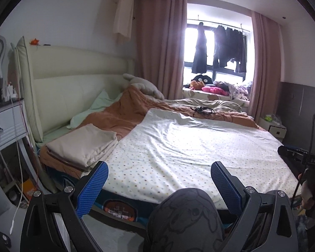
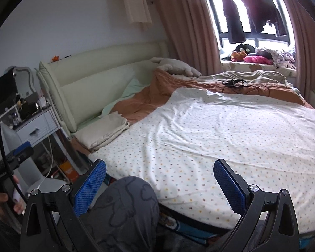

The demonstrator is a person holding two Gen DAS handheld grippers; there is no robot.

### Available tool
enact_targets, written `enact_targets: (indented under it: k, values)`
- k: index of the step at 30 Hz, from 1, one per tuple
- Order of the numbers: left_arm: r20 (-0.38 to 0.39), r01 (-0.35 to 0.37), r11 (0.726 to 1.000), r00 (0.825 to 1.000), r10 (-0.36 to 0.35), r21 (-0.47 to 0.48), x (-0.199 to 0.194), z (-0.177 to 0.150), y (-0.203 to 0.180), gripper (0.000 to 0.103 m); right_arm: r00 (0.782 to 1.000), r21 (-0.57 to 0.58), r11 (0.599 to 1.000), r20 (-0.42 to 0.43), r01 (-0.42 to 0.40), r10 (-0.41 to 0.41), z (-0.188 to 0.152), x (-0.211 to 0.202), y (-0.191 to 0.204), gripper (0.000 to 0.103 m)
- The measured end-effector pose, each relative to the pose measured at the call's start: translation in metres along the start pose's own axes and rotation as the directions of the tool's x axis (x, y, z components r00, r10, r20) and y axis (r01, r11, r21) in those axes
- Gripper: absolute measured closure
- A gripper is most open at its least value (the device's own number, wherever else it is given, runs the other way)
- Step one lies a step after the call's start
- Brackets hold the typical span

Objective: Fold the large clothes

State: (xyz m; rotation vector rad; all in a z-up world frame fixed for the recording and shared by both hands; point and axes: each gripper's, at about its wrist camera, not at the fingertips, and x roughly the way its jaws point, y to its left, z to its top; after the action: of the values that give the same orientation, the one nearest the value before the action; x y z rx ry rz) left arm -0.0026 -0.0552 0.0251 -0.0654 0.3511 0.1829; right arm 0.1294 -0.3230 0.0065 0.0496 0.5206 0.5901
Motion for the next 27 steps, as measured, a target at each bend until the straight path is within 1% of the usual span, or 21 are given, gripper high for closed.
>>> enact_targets:
  k: [2, 5, 13, 20, 27]
  values:
    - [0.009, -0.006, 1.000, 1.000, 0.006, 0.005, -0.004, -0.006, -0.001, 0.004, 1.000, 0.005, 1.000, 0.006, 0.008, -0.008, -0.005, -0.004, -0.002, 0.000]
    - [0.026, 0.005, 1.000, 1.000, -0.005, -0.020, -0.007, -0.011, 0.005, 0.004, 1.000, 0.000, 1.000, 0.004, 0.025, -0.025, -0.013, -0.007, -0.002, 0.000]
    - [0.002, 0.016, 1.000, 1.000, -0.016, -0.008, -0.006, -0.025, 0.010, 0.004, 0.999, 0.018, 0.999, 0.002, 0.036, -0.036, -0.029, -0.013, 0.002, 0.000]
    - [0.012, 0.022, 1.000, 1.000, -0.022, -0.008, -0.015, -0.033, 0.014, 0.004, 0.999, 0.012, 0.999, -0.007, 0.040, -0.040, -0.033, -0.009, 0.012, 0.000]
    - [0.010, 0.023, 1.000, 1.000, -0.023, -0.015, -0.017, -0.033, 0.020, 0.004, 0.999, 0.003, 0.999, 0.001, 0.038, -0.038, -0.031, -0.010, 0.020, 0.000]
